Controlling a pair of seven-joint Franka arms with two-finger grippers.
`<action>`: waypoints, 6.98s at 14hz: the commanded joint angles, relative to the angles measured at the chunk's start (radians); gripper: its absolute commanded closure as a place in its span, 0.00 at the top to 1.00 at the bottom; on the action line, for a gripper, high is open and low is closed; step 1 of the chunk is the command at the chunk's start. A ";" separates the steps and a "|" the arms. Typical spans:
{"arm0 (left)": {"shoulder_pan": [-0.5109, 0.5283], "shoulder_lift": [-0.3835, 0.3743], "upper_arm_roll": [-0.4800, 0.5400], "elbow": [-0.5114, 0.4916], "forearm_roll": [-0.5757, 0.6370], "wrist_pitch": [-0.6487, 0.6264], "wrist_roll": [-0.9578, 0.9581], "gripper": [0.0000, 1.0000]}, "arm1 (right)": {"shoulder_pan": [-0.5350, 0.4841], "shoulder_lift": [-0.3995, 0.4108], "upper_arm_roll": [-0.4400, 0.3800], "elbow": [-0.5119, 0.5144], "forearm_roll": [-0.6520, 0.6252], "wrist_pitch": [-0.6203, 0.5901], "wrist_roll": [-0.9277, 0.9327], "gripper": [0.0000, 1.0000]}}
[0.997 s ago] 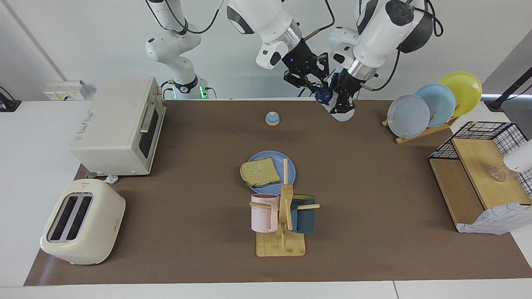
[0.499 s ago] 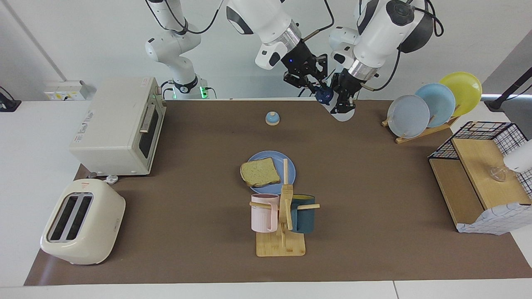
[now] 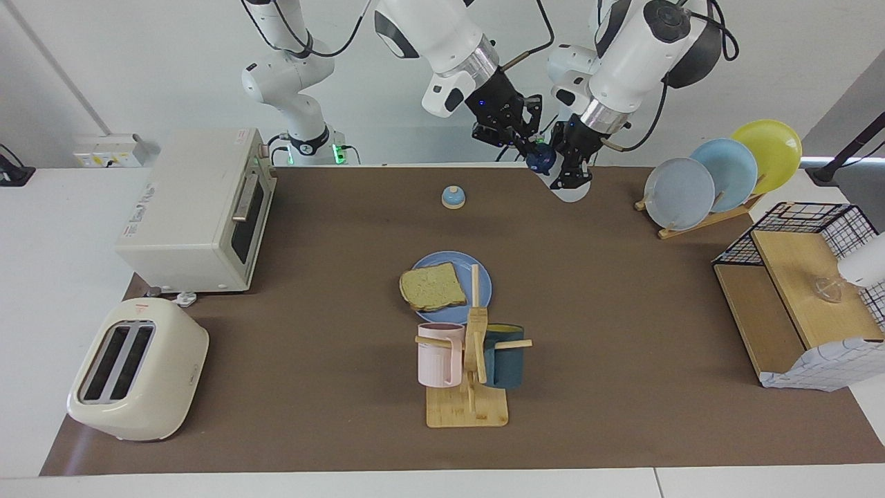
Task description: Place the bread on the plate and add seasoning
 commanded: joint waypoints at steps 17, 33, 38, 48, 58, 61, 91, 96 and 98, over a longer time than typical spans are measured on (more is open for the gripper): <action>-0.004 -0.023 0.002 -0.019 -0.011 0.003 -0.022 0.00 | -0.030 -0.010 0.003 -0.006 0.006 0.023 0.066 0.00; -0.004 -0.025 0.004 -0.019 -0.011 0.000 -0.022 0.00 | 0.007 -0.009 0.001 -0.011 -0.202 0.081 0.008 0.00; -0.004 -0.025 0.004 -0.019 -0.011 -0.003 -0.022 0.00 | -0.006 0.000 0.006 -0.012 -0.155 0.175 0.276 0.00; -0.004 -0.025 0.004 -0.019 -0.011 -0.003 -0.021 0.00 | 0.002 -0.006 0.004 -0.080 0.161 0.397 0.569 0.00; -0.004 -0.025 0.004 -0.019 -0.011 -0.002 -0.021 0.00 | 0.005 -0.007 0.006 -0.100 0.267 0.480 0.650 0.00; -0.004 -0.025 0.004 -0.019 -0.011 -0.002 -0.021 0.00 | 0.008 -0.001 0.007 -0.100 0.272 0.548 0.720 0.00; -0.023 0.026 -0.016 0.048 0.180 0.087 -0.130 0.00 | -0.392 -0.078 -0.002 -0.161 -0.274 -0.191 -0.347 1.00; -0.025 0.071 -0.038 0.097 0.295 0.092 -0.174 0.00 | -0.478 -0.102 -0.007 -0.101 -0.443 -0.454 -0.460 1.00; -0.027 0.117 -0.047 0.154 0.305 0.077 -0.197 0.00 | -0.519 -0.127 -0.007 -0.101 -0.493 -0.533 -0.510 1.00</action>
